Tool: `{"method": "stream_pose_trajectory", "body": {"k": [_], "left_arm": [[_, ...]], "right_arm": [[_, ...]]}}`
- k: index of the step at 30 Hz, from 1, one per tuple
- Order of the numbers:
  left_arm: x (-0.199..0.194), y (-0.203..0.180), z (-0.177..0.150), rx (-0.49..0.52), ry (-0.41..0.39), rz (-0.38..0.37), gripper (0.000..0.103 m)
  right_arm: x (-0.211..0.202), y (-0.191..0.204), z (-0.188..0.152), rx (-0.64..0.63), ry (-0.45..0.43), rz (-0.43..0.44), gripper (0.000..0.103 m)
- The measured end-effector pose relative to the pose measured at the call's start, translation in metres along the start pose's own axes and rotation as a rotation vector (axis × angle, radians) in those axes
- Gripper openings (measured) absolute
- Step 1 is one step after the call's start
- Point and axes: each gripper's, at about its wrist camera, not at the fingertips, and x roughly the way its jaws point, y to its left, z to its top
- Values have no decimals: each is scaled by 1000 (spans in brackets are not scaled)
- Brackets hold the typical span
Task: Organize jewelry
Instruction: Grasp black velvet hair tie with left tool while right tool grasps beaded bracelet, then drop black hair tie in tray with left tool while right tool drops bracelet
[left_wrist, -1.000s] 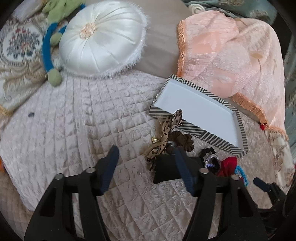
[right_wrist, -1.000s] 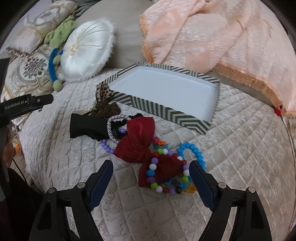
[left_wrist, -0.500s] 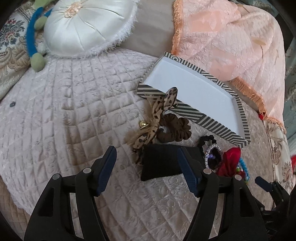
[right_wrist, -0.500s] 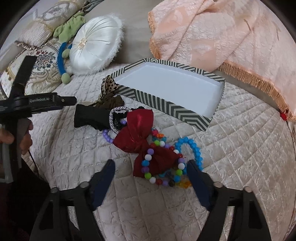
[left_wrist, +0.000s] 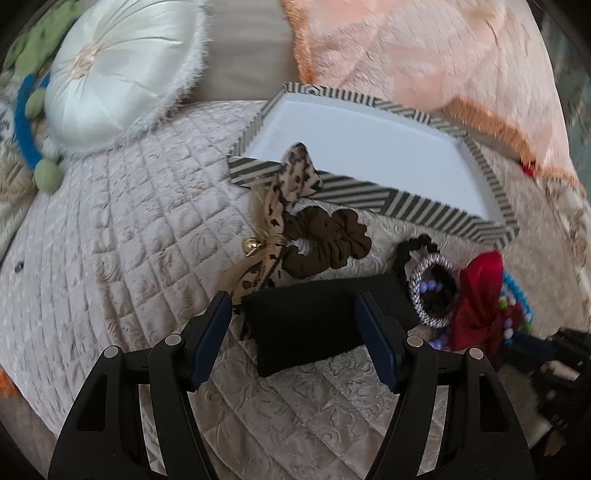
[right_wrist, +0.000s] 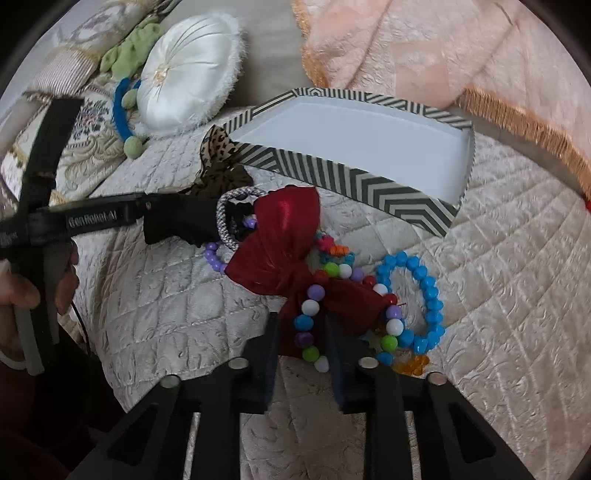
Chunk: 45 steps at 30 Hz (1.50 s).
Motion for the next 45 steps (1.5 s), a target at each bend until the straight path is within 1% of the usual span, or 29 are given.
{"method": "stream_pose_trajectory", "body": {"k": [1,3,4,5,6,7,8,10,15,20,24,27,31,34,37,41,45], "left_arm": [[3,-3,0,20,2,10,69],[7,-6,0,42,6,12,69],[8,-8,-1,52,9,5,65],[8,-10,-1,61,8,-2,53],[7,-12,-2,74,7,2,44],[6,-13,-2,86,4,16,26],[4,-13,-3,85,1,24,20],[0,-7,-2,51,6,-19,17],[-13,6,-1,-35,10,-109,15],[-29,7,-4,-39,-9,-128,15],[-39,11,-4,-68,-9,-181,15],[-55,11,-3,-76,-37,-201,15],[-69,12,0,-84,-67,-210,15],[-76,15,1,-105,-67,-235,15],[-85,19,7,-121,-83,-235,15],[-94,21,18,-133,-95,-245,15],[-98,17,37,-128,-121,-225,15]], "right_arm": [[-1,-2,0,10,-3,8,11],[-6,-7,0,27,-18,18,10],[-8,-8,0,32,-23,18,10],[-10,-10,0,39,-31,19,10],[-13,-12,0,50,-39,21,10],[-15,-14,0,58,-49,23,10],[-19,-16,0,70,-61,26,10],[-29,-21,2,98,-92,35,10],[-61,-28,8,140,-173,62,10],[-78,-21,10,121,-197,50,10],[-86,-22,8,129,-214,48,10],[-93,-23,9,134,-227,55,10],[-100,-23,9,122,-230,37,10],[-103,-24,8,127,-234,31,10],[-106,-24,11,114,-235,24,10],[-113,-24,22,95,-256,17,10],[-112,-24,41,76,-270,3,10]]}}
